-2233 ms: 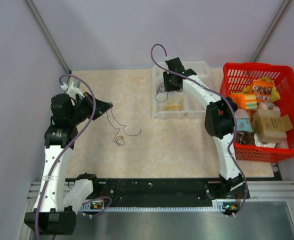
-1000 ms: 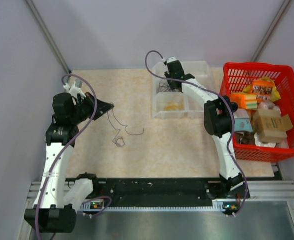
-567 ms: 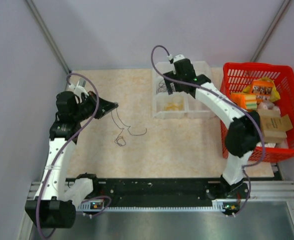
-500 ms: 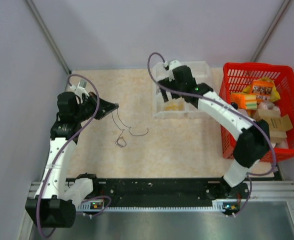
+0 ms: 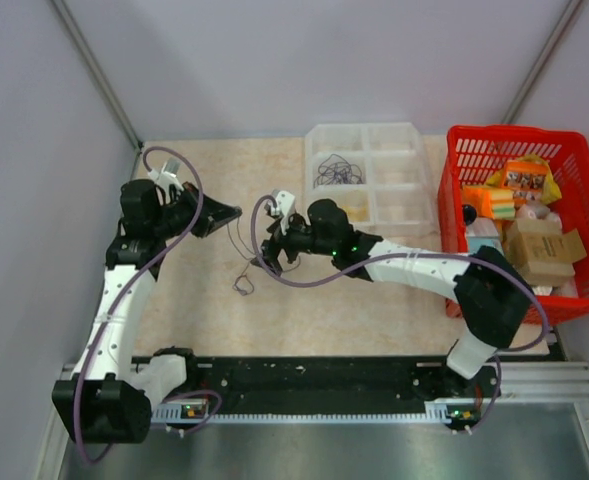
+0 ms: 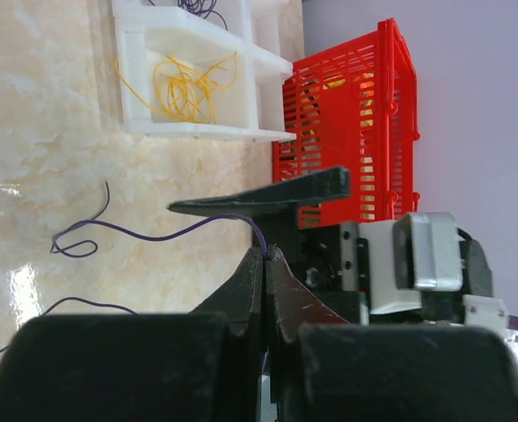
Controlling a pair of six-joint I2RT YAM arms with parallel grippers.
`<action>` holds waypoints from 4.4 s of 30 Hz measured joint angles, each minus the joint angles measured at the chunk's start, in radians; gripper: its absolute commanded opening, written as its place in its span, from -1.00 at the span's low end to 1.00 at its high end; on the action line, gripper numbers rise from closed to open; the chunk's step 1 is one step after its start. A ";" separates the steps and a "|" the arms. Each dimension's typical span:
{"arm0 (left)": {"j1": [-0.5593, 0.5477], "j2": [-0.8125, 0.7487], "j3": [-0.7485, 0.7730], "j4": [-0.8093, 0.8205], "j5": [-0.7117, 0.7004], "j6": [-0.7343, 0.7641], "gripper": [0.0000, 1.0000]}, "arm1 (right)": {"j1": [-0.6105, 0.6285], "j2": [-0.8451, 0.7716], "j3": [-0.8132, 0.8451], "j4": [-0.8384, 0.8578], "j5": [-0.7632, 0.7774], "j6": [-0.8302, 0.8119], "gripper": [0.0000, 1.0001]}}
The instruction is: Untangle the cables
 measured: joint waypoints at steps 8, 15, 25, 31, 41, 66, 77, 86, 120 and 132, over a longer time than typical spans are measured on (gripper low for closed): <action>0.000 0.004 0.021 -0.015 0.003 0.010 -1.00 | 0.002 0.222 0.048 0.148 -0.033 -0.030 0.89; 0.000 0.004 0.043 -0.019 0.006 0.013 -1.00 | 0.002 0.280 0.115 0.182 -0.012 -0.046 0.58; 0.000 0.003 0.053 -0.030 0.007 0.013 -1.00 | 0.001 0.298 0.142 0.213 -0.045 -0.008 -0.71; 0.000 0.001 0.059 -0.039 -0.007 0.033 -0.43 | 0.001 0.290 0.136 0.233 -0.048 0.075 -1.00; 0.000 -0.034 0.076 -0.178 -0.216 0.191 0.65 | -0.081 0.052 0.101 0.019 0.032 0.176 -1.00; 0.000 -0.219 -0.016 -0.178 -0.279 0.293 0.57 | -0.508 0.489 0.847 -0.253 -0.017 -0.142 -1.00; 0.000 -0.216 -0.019 -0.156 -0.240 0.276 0.55 | -0.583 0.604 0.793 -0.429 0.002 -0.230 -1.00; 0.000 -0.216 -0.040 -0.141 -0.221 0.259 0.55 | -0.583 0.604 0.801 -0.707 0.189 -0.249 -1.00; 0.000 -0.214 -0.040 -0.141 -0.202 0.245 0.55 | -0.524 0.768 1.100 -0.898 0.435 -0.234 0.16; 0.000 -0.224 -0.040 -0.140 -0.187 0.245 0.55 | -0.509 0.589 1.075 -0.931 0.431 -0.172 0.23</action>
